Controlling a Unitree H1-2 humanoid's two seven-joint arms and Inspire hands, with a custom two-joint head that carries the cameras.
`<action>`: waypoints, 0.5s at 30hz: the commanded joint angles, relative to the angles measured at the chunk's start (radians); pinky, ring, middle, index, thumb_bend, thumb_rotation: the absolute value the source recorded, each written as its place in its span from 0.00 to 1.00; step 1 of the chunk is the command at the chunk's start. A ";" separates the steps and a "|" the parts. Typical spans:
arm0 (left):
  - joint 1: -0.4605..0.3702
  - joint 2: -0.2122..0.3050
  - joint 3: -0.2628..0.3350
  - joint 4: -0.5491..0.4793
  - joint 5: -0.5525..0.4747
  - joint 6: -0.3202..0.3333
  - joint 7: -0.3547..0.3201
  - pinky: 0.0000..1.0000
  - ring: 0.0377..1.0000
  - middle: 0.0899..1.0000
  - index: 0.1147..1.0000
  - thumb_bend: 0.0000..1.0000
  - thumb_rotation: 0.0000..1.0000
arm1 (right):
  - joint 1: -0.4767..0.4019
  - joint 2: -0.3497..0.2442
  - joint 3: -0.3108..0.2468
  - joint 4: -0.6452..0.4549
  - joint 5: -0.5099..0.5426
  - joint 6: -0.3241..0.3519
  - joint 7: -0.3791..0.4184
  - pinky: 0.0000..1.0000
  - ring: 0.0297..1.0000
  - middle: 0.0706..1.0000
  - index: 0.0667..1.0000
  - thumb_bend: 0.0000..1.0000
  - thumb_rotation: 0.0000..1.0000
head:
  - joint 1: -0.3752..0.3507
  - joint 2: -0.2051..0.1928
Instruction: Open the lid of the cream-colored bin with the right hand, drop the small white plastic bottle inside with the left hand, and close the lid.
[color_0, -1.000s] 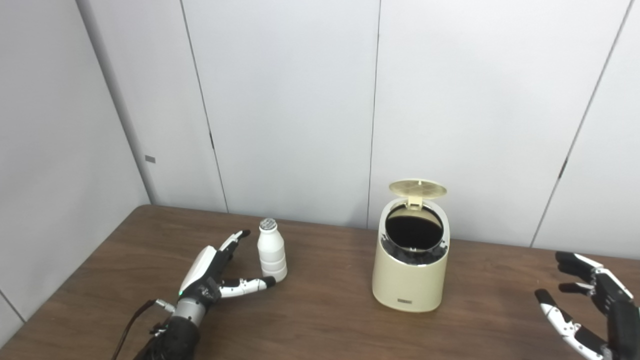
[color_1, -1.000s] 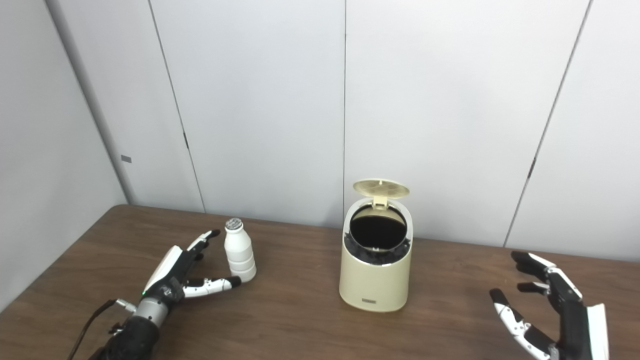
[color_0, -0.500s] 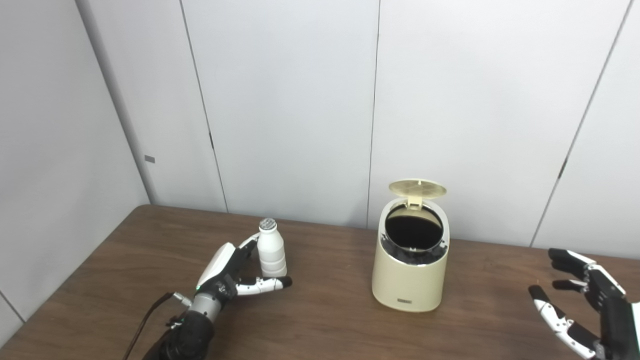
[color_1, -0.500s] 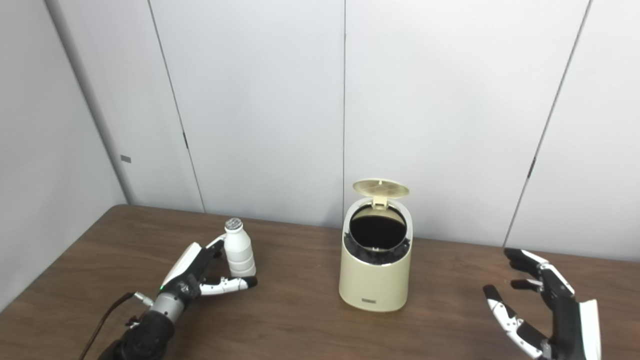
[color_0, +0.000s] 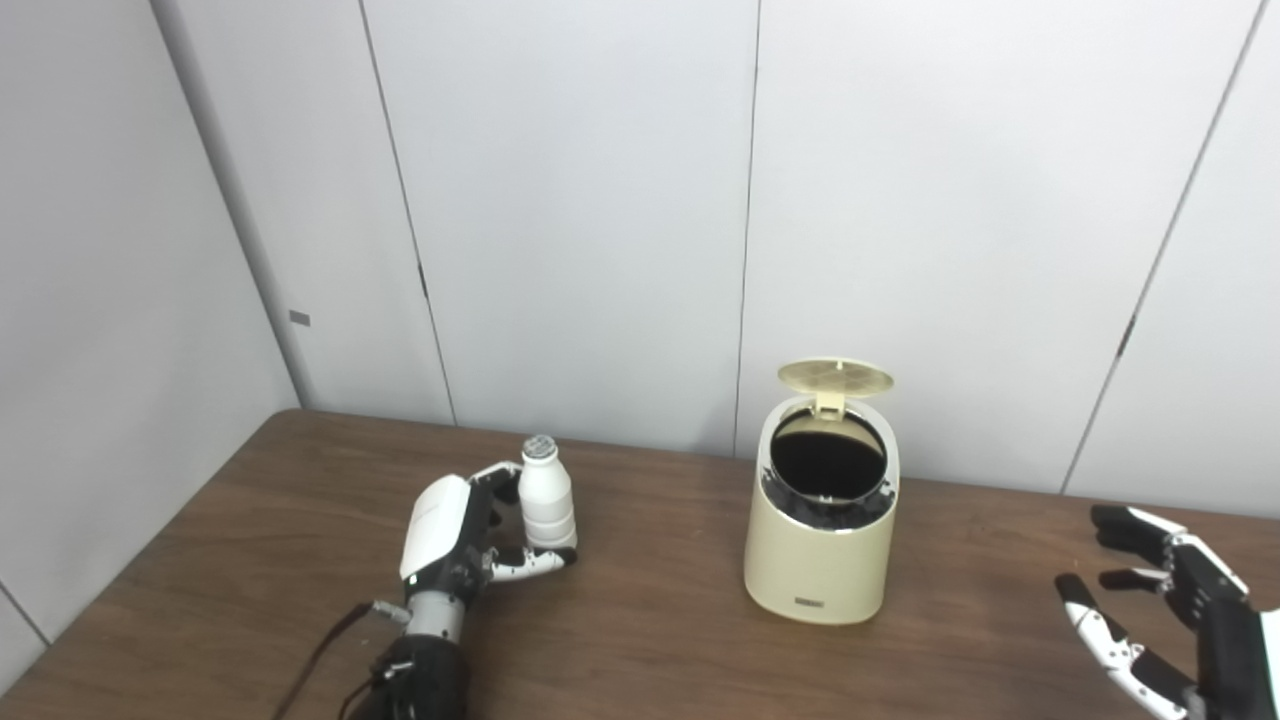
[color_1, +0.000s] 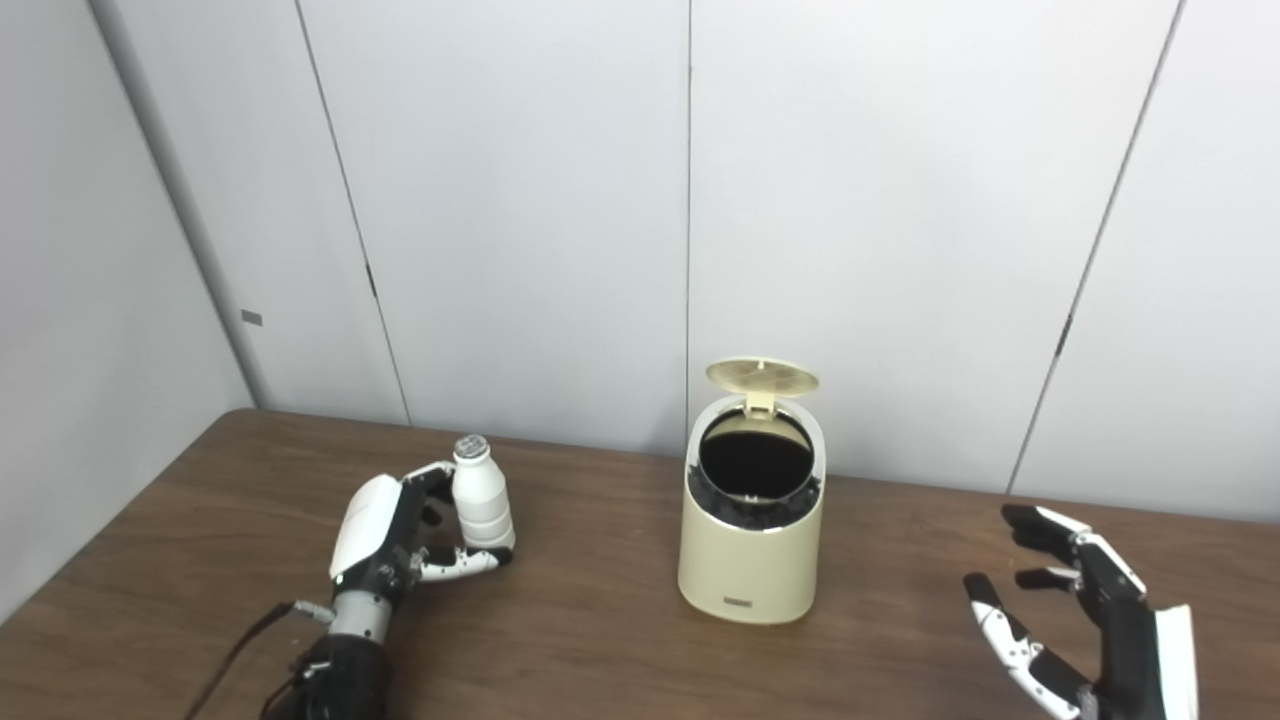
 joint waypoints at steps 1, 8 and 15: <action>-0.068 -0.003 0.025 0.015 0.068 -0.081 0.222 0.38 0.43 0.42 0.43 0.52 0.00 | -0.043 -0.007 -0.001 -0.060 -0.011 -0.005 0.008 0.54 0.70 0.69 0.64 0.16 0.00 | 0.001 0.001; -0.068 -0.013 0.032 0.005 0.029 -0.117 0.250 0.36 0.43 0.41 0.43 0.51 0.00 | -0.042 0.000 0.000 -0.080 -0.016 0.017 0.015 0.54 0.70 0.69 0.64 0.15 0.00 | 0.002 0.005; -0.056 -0.010 0.029 -0.008 0.019 -0.139 0.235 0.38 0.44 0.42 0.42 0.51 0.00 | -0.041 0.004 0.002 -0.088 -0.017 0.018 0.015 0.52 0.68 0.68 0.63 0.15 0.00 | 0.001 0.009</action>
